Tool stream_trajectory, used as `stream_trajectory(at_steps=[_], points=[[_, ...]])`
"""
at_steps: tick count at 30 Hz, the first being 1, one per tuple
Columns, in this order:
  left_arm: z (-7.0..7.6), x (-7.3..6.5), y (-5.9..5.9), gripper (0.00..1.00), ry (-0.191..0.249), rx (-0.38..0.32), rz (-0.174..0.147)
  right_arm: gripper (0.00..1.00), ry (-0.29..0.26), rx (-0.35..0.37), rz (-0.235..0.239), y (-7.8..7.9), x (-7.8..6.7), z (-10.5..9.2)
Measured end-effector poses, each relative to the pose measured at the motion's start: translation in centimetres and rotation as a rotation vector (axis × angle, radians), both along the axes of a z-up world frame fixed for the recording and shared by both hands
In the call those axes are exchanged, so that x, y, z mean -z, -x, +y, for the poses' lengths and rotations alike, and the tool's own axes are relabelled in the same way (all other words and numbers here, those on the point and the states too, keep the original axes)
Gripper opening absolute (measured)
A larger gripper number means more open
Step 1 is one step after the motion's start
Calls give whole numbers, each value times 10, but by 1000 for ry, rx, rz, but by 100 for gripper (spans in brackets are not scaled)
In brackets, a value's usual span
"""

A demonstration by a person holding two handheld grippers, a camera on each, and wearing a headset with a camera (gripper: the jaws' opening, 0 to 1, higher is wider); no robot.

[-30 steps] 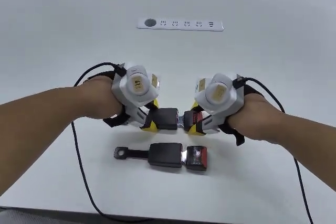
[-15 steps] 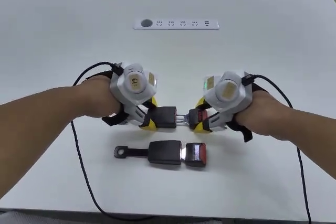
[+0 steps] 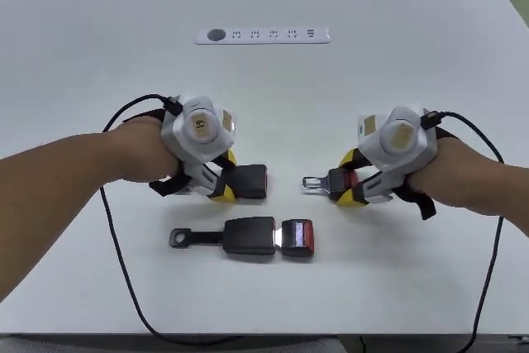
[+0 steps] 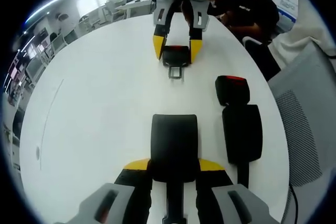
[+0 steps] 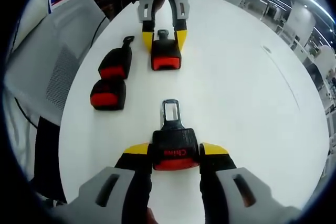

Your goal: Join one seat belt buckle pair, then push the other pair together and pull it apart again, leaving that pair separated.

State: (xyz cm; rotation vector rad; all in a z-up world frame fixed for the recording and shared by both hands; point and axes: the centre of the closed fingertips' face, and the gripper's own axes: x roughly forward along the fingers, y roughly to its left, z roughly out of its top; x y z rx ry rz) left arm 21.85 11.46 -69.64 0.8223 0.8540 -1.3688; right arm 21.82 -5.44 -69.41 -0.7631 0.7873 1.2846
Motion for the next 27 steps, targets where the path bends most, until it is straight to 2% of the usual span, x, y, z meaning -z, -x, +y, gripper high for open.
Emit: stream_trajectory(at_steps=[3,10,13,20,25,27], points=[[0,-1,0,32,2,0,1,35,15,2,10,3,-2,-13],[0,-2,-1,33,22,-11,0,35,39,23,30,-2,0,-51],[0,-1,-1,33,20,-8,1,35,42,54,61,1,1,-53],[-2,-2,-2,33,-10,-13,3,36,71,31,62,-2,2,-53],[-1,-2,-1,37,-16,-28,11,42,75,71,53,-7,2,-55],[0,-3,0,43,-26,-23,-5,47,81,85,13,-11,1,-57]])
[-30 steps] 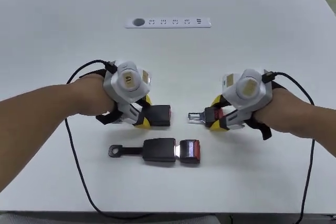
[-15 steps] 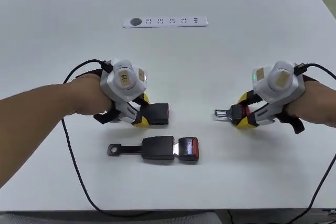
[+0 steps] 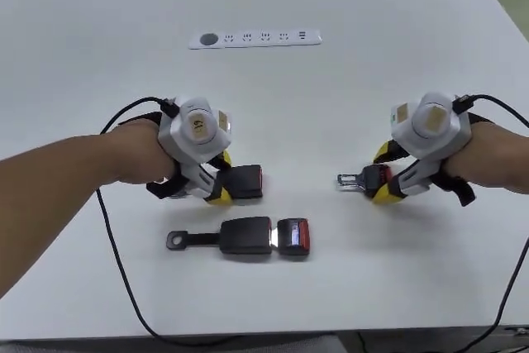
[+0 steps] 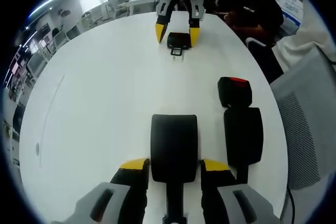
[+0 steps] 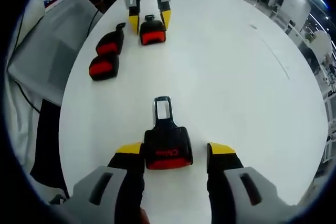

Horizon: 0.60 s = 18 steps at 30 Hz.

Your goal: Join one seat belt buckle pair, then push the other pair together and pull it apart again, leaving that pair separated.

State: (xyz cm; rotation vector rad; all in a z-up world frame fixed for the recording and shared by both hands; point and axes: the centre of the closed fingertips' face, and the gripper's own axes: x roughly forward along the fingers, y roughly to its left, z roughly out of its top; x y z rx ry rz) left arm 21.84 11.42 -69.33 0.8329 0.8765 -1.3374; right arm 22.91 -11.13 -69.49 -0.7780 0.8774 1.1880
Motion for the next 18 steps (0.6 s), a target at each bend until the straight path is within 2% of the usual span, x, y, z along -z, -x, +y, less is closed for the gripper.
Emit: stream_trajectory(at_steps=[2,4,6,7,9,11,13,14,16,17,18], points=[[1,-2,-1,47,1,-7,-12,51,15,5,-10,3,-1,-1],[3,-12,-4,48,29,-45,-33,54,-2,46,-27,4,-7,-2],[8,-23,-10,49,59,-137,-41,54,-25,69,-35,5,-10,-1],[11,-28,-12,52,83,-217,-26,55,-33,73,-34,9,-13,1],[12,-40,-11,54,123,-253,-36,58,-46,102,-53,13,-18,4],[15,-48,-1,57,126,-255,-47,60,-71,125,-65,17,-23,9],[18,-48,5,60,133,-277,-58,63,-94,145,-78,21,-29,14],[19,-51,11,60,136,-288,-72,67,-97,154,-84,24,-31,17],[23,-53,14,64,149,-336,-99,72,-109,150,-103,35,-40,27],[23,-54,15,67,155,-342,-101,74,-111,156,-105,36,-38,29],[22,-56,22,70,167,-350,-103,74,-125,166,-112,37,-40,32]])
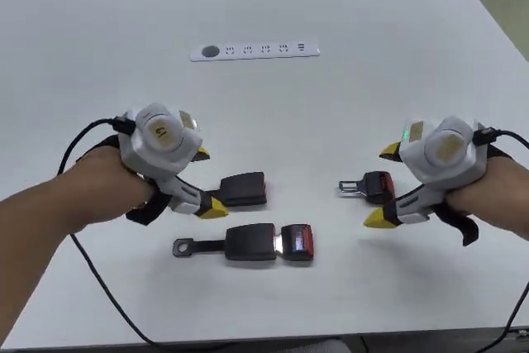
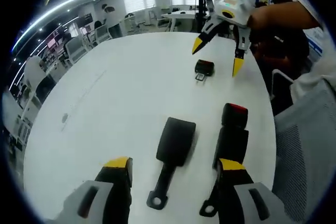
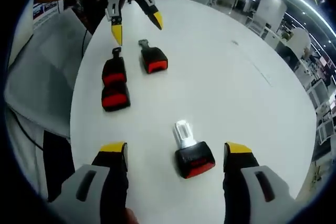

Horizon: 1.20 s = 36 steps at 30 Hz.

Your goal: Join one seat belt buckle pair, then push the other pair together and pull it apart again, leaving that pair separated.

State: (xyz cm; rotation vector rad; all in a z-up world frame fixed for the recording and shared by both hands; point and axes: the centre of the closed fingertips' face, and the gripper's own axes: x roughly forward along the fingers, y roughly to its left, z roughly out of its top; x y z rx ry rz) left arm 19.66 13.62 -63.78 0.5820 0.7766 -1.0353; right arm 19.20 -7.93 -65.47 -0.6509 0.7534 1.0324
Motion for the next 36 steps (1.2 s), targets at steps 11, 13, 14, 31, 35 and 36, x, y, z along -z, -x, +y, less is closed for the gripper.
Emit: stream_trajectory(at_steps=[11,13,14,31,35,36], points=[[32,0,55,85,4,-93,-60,84,-138,84,-63,33,-26,27],[37,-5,64,91,25,-139,-71,85,-154,113,-55,38,-26,24],[39,-9,67,93,44,-158,-73,86,-160,124,-60,40,-27,22],[82,-10,90,100,92,-312,-74,100,-198,310,-41,72,-27,-20],[77,-12,94,100,100,-319,-77,100,-201,314,-43,73,-25,-18],[79,-11,94,100,101,-322,-77,100,-201,311,-46,73,-25,-18]])
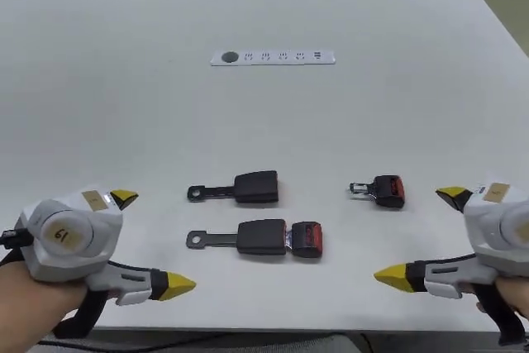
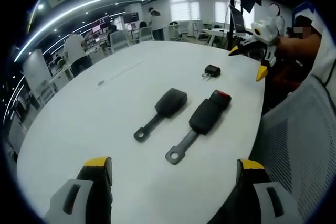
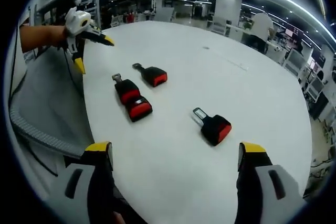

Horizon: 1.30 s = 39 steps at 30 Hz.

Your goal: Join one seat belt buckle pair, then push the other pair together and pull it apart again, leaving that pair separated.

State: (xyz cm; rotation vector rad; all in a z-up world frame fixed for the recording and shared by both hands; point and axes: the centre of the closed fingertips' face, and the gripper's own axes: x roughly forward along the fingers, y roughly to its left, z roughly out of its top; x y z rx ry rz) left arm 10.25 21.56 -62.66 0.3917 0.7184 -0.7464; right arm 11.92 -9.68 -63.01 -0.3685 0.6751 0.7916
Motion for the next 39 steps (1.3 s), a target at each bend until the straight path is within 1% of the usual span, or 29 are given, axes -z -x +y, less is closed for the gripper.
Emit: stream_trajectory(at_steps=[3,5,7,9,11,16,20,24,27,31,34,38,39], points=[[4,1,2,100,-3,-7,6,100,-9,9,-3,-1,-5,2],[5,0,2,100,-1,-14,0,100,-6,4,-20,-3,-8,3],[6,1,3,100,-3,-21,-4,100,11,-22,-52,-3,-11,4],[5,0,4,100,-2,-27,-4,100,-7,-8,-56,-6,-13,3],[6,0,4,100,-1,-30,-4,100,-11,-4,-48,-4,-12,3],[8,-5,1,100,6,-41,-21,100,-9,-5,-44,0,-10,5],[7,-5,2,100,3,-39,-27,100,-18,17,-42,2,-13,4],[6,-6,2,100,3,-30,-32,100,-22,23,-43,3,-15,5],[5,-7,4,100,-3,-23,-35,100,-31,31,-39,3,-16,5],[5,-7,3,100,0,-21,-39,100,-21,29,-41,5,-16,2],[4,-7,3,100,3,-19,-40,100,-25,46,-40,3,-17,-2],[2,-6,4,100,-1,-12,-34,100,-30,62,-46,2,-22,-3],[1,-6,4,100,-1,-10,-34,100,-31,64,-45,1,-22,-3]])
